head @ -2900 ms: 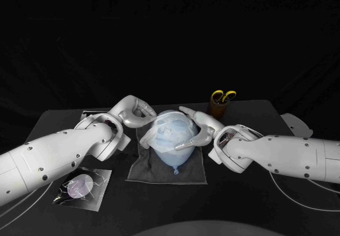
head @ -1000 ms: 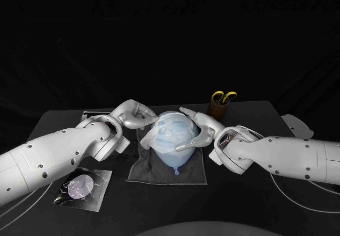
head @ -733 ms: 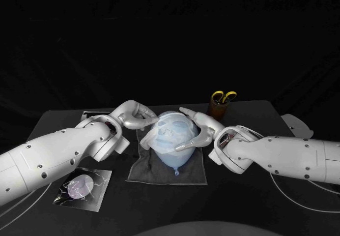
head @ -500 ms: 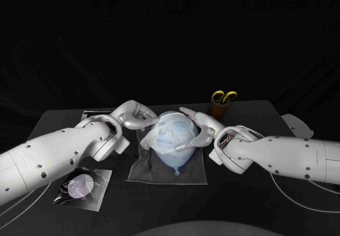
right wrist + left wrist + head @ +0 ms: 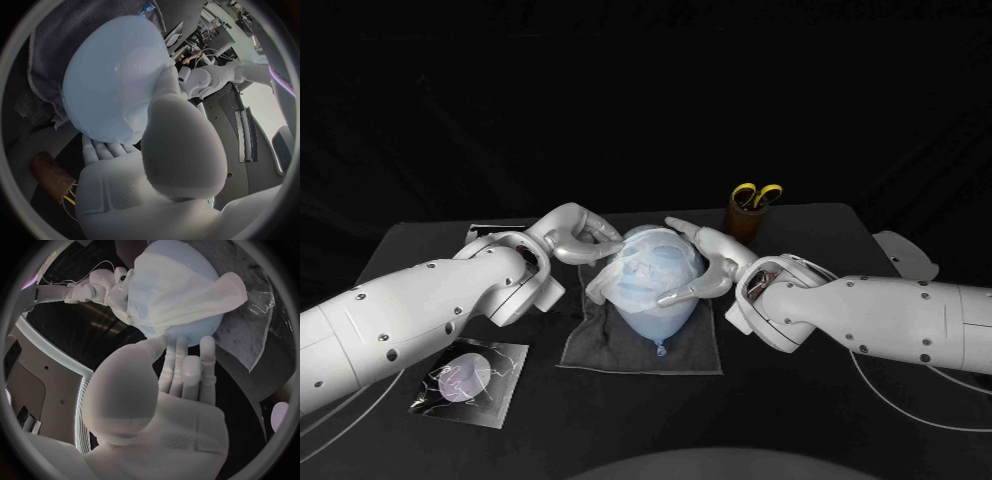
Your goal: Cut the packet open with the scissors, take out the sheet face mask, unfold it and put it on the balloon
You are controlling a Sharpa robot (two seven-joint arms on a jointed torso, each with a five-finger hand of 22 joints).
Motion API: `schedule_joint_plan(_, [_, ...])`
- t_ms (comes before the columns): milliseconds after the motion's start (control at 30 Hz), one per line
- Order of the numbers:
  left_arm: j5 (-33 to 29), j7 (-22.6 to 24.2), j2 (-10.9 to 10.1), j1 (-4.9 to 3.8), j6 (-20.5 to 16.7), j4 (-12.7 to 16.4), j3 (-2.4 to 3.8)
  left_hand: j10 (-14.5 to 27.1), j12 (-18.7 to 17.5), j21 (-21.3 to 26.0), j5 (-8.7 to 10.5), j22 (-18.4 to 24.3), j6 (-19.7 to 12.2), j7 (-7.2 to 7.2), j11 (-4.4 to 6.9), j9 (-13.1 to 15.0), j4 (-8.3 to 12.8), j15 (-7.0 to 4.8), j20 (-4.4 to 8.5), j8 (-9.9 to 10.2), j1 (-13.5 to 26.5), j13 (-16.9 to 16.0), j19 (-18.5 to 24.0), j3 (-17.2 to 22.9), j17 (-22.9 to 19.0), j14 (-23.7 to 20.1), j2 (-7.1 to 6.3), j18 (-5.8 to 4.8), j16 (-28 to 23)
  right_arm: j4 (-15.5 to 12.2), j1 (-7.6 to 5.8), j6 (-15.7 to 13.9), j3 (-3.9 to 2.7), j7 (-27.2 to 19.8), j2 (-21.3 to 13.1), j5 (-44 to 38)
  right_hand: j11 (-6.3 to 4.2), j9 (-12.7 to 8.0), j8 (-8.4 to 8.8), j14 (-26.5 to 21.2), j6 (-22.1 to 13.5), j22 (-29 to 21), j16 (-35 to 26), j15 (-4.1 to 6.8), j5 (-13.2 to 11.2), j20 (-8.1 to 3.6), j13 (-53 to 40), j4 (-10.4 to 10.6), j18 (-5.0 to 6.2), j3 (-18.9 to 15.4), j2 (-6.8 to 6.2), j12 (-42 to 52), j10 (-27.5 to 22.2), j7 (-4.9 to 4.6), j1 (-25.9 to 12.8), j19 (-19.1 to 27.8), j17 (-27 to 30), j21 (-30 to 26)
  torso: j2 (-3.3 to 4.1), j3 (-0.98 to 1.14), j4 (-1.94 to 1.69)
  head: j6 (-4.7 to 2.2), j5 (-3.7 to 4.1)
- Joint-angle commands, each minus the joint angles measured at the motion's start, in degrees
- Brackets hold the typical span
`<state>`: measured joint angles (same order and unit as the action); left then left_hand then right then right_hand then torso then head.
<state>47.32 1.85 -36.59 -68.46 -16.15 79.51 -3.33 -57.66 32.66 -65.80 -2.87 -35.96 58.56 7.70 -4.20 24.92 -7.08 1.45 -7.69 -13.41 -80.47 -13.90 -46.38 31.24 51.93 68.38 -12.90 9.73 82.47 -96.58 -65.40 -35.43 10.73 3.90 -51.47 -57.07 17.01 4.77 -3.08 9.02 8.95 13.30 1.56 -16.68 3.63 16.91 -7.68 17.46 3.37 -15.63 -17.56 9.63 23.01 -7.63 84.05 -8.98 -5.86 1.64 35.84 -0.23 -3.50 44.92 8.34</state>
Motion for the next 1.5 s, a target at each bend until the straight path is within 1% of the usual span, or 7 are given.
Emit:
schedule_joint_plan(33, [2.8, 0.7, 0.5, 0.1, 1.8, 0.3, -0.06, -0.7, -0.2, 0.1, 0.07, -0.1, 0.9, -0.01, -0.06, -0.1, 0.6, -0.24, -0.18, 0.2, -1.1, 0.1, 0.0, 0.3, 0.4, 0.3, 0.5, 0.81, 0.3, -0.1, 0.43, 2.5, 0.33, 1.1, 0.2, -0.1, 0.16, 0.0, -0.23, 0.5, 0.5, -0.1, 0.1, 0.1, 0.3, -0.04, 0.0, -0.1, 0.48, 0.3, 0.03, 0.2, 0.2, -5.85, 0.6, -0.5, 0.1, 0.2, 0.0, -0.01, -0.01, -0.02, 0.04])
schedule_joint_plan(233, [3.7, 0.9, 0.9, 0.14, 1.8, 0.1, -0.06, -1.5, -0.1, -0.2, 0.07, -0.3, 2.0, -0.3, 0.26, -0.2, 1.2, -0.52, -0.06, -0.1, -1.7, 0.3, 0.0, 0.6, 0.8, 0.7, 1.19, 0.81, 0.5, 0.0, 0.44, 2.5, 0.33, 1.1, 0.3, -0.1, 0.16, 0.0, -0.23, 0.5, 0.5, -0.1, 0.1, 0.1, 0.3, -0.04, 0.0, -0.1, 0.48, 0.3, 0.03, 0.2, 0.2, -5.85, 0.6, -0.5, 0.1, 0.2, 0.01, 0.0, -0.01, 0.1, 0.05])
schedule_joint_plan(400, [4.2, 1.5, 1.2, 0.16, 1.3, 0.1, -0.06, -3.1, 0.0, -0.7, 0.06, -0.6, 4.1, -1.04, 1.09, -0.1, 1.7, -1.22, 0.15, -0.9, -2.0, 0.5, -0.3, 1.0, 2.7, 2.1, 2.22, 0.84, 1.0, 0.0, 0.44, 2.5, 0.33, 1.1, 0.3, -0.1, 0.16, 0.0, -0.23, 0.5, 0.5, -0.1, 0.1, 0.1, 0.3, -0.04, 0.0, -0.1, 0.48, 0.3, 0.03, 0.2, 0.2, -5.85, 0.6, -0.5, 0.1, 0.2, 0.04, -0.02, 0.0, 0.22, -0.08])
schedule_joint_plan(667, [4.6, 2.7, 1.3, 0.18, -0.9, 0.1, -0.06, -5.3, 0.1, -3.4, 0.06, -4.2, 5.6, -1.48, 1.97, 0.6, 3.0, -2.15, 0.78, -1.8, -2.4, 0.6, -3.1, 2.8, 5.8, 4.5, 3.14, 0.32, 1.8, 0.0, 0.44, 2.6, 0.33, 1.1, 0.3, -0.1, 0.16, 0.0, -0.23, 0.5, 0.5, -0.1, 0.1, 0.1, 0.3, -0.04, 0.0, -0.1, 0.48, 0.3, 0.03, 0.2, 0.2, -5.85, 0.6, -0.5, 0.1, 0.2, 0.0, -0.01, -0.01, 0.18, -0.31])
schedule_joint_plan(1033, [2.4, 4.7, 0.9, 0.2, -6.9, -0.5, -0.04, -6.4, 1.9, -7.3, -0.07, -9.4, 6.1, -2.05, 2.47, 3.1, 4.3, -2.69, 1.85, -2.8, -0.2, -0.8, -6.5, 9.2, 9.4, 7.4, 1.22, -0.45, 2.7, 0.0, 0.44, 2.6, 0.33, 1.1, 0.2, -0.1, 0.16, 0.1, -0.33, 0.5, 0.6, -0.1, 0.1, 0.09, 0.3, -0.05, 0.0, -0.1, 0.48, 0.3, 0.05, 0.3, 0.1, -6.09, 0.6, -0.6, 0.1, 0.2, 0.02, -0.04, -0.01, -0.15, -0.25])
schedule_joint_plan(1367, [1.6, 5.1, 0.8, 0.2, -9.4, -0.9, -0.02, -6.0, 3.4, -8.3, -0.31, -10.3, 6.1, -2.22, 2.63, 5.2, 5.0, -2.86, 2.16, -3.4, 1.1, -2.1, -6.9, 12.1, 10.2, 8.1, 0.29, -0.57, 2.8, 0.1, 0.45, 2.7, 0.33, 1.2, 0.3, -0.1, 0.16, 0.2, -0.36, 0.4, 0.7, -0.1, 0.1, 0.09, 0.3, -0.05, 0.0, -0.1, 0.48, 0.3, 0.05, 0.3, 0.1, -6.09, 0.6, -0.6, 0.1, 0.2, 0.05, -0.09, -0.03, -0.22, -0.34])
schedule_joint_plan(1500, [1.6, 5.2, 1.1, 0.2, -10.2, -1.3, -0.02, -5.8, 3.9, -8.6, -0.39, -10.6, 5.9, -2.25, 2.67, 6.0, 5.3, -2.9, 2.26, -3.5, 1.6, -2.7, -7.0, 13.2, 10.2, 8.1, 0.02, -0.59, 2.7, 0.1, 0.45, 2.7, 0.33, 1.2, 0.3, -0.2, 0.16, 0.2, -0.36, 0.4, 0.7, -0.1, 0.1, 0.09, 0.3, -0.05, 0.1, -0.1, 0.48, 0.3, 0.05, 0.4, 0.1, -6.09, 0.7, -0.6, 0.1, 0.2, 0.05, -0.04, -0.01, -0.19, -0.41])
